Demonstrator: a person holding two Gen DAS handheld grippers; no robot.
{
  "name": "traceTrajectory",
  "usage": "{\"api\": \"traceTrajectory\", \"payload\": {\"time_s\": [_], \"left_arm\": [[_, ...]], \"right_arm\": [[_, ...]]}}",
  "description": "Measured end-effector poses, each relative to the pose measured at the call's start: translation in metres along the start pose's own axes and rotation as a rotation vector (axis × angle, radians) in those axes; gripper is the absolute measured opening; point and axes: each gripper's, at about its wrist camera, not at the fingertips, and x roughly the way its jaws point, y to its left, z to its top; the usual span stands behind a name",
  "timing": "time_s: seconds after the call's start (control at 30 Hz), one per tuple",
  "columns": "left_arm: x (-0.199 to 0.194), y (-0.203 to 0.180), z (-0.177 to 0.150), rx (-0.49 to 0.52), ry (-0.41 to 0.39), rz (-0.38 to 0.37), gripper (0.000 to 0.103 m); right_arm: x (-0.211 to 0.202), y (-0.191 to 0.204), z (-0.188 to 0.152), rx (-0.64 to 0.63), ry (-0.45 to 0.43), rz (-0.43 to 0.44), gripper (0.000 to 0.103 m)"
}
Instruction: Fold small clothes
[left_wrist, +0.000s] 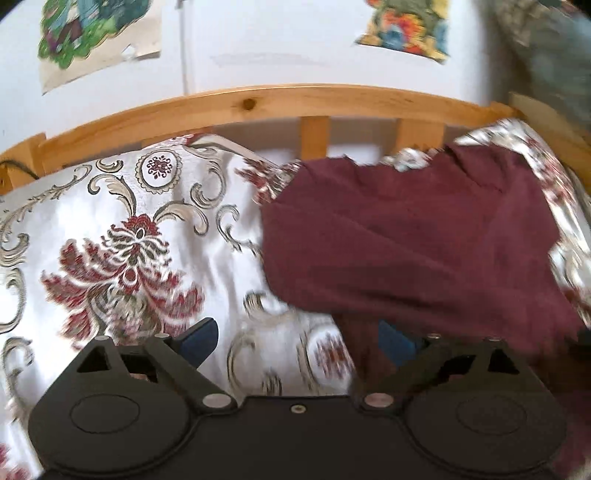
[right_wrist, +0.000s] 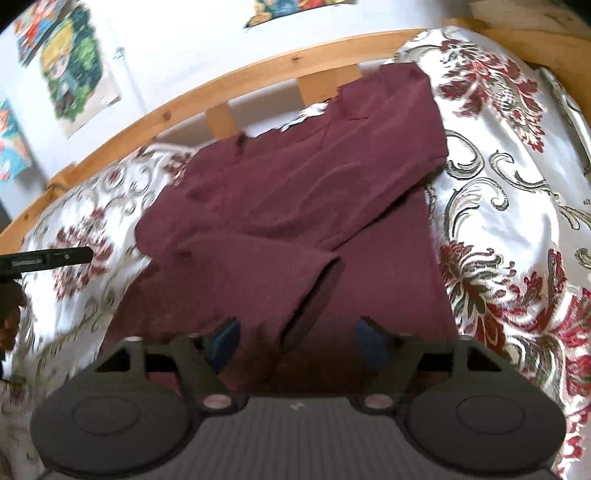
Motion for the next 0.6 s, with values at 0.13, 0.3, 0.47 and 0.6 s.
{"api": "traceTrajectory", "payload": {"time_s": [0.13, 0.3, 0.47, 0.6], "left_arm": [[-0.034, -0.006, -0.022, 0.073, 0.001, -0.036, 0.102], [-0.060, -0.012, -0.055, 0.121, 0.017, -0.069, 0.102], [-0.067, -0.019, -0.095, 0.102, 0.062, -0.081, 0.102], [-0.068, -0.036, -0.104, 0.193, 0.086, -0.131, 0.102]], "right_arm": [[-0.021, 0.009, -0.011, -0.093, 0.031, 0.005, 0.098], [-0.051, 0.027, -0.032, -0.265, 0.072, -0.034, 0.103], [-0.068, 0.048, -0.060, -0.396, 0.102, -0.085, 0.103], [-0.070, 0.061, -0.086, -0.533, 0.144, -0.143, 0.103]]}}
